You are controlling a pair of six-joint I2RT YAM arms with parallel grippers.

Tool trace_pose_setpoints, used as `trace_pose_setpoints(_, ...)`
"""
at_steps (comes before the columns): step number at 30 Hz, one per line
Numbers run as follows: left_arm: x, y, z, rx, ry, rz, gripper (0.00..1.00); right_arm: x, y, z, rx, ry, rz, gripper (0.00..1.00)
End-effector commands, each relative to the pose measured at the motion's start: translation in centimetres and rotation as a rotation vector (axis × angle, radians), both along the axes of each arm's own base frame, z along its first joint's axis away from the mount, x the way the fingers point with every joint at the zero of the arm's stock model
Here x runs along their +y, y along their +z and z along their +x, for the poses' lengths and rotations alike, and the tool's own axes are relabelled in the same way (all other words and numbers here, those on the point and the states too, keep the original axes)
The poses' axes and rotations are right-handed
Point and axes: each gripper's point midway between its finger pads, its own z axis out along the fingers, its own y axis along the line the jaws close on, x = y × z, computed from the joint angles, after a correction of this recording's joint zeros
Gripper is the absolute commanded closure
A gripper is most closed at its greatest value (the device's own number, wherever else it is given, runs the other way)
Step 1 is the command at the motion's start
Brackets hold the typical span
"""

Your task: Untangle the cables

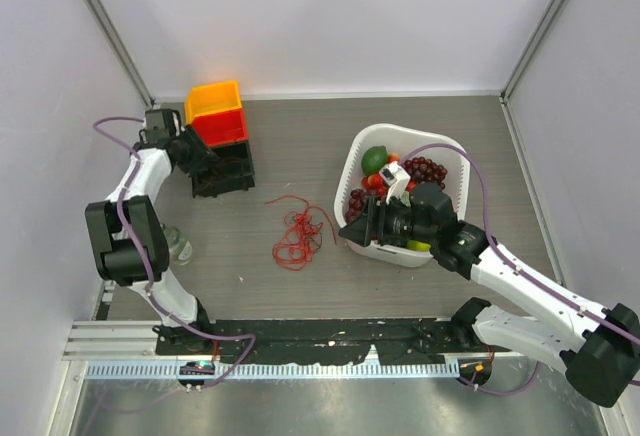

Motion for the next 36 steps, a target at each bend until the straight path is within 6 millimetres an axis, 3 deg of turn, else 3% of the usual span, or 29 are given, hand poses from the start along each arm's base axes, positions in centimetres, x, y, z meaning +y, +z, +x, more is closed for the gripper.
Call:
trace_pose_setpoints(1,1.3,3.8,-1.1,-0.064,0.032,0.096,0.43,0.2,1.3,0.0,-0.038,0.003,0.040,0.37)
trace_pose_setpoints(5,2.4,4.0,-3.6,-0.062,0.103,0.158,0.32,0.5,0.7,0.0,-0.024,0.007,0.047,0.37)
trace_pose_setpoints(9,4.3,3.6,-4.8,-0.030,0.194,0.231,0.30,0.8,0.3,-0.1,-0.010,0.023,0.049,0.38)
trace_pose_setpoints(16,4.2,0.0,-6.1,0.124,0.266,0.176,0.32,0.6,0.6,0.0,-0.024,0.015,0.048,0.38)
trace_pose_setpoints(20,4.1,-0.6,-6.6,0.041,0.357,0.128,0.35,0.5,0.5,-0.1,-0.022,0.015,0.046,0.38)
trace_pose_setpoints(31,3.9,-1.1,-5.1,0.013,0.360,0.102,0.70,0.6,0.2,0.1,-0.024,0.018,0.028,0.37)
trace_pose_setpoints(36,4.0,0.1,-4.3,-0.037,0.359,0.097,0.83,0.6,0.2,0.1,-0.023,0.017,0.029,0.38)
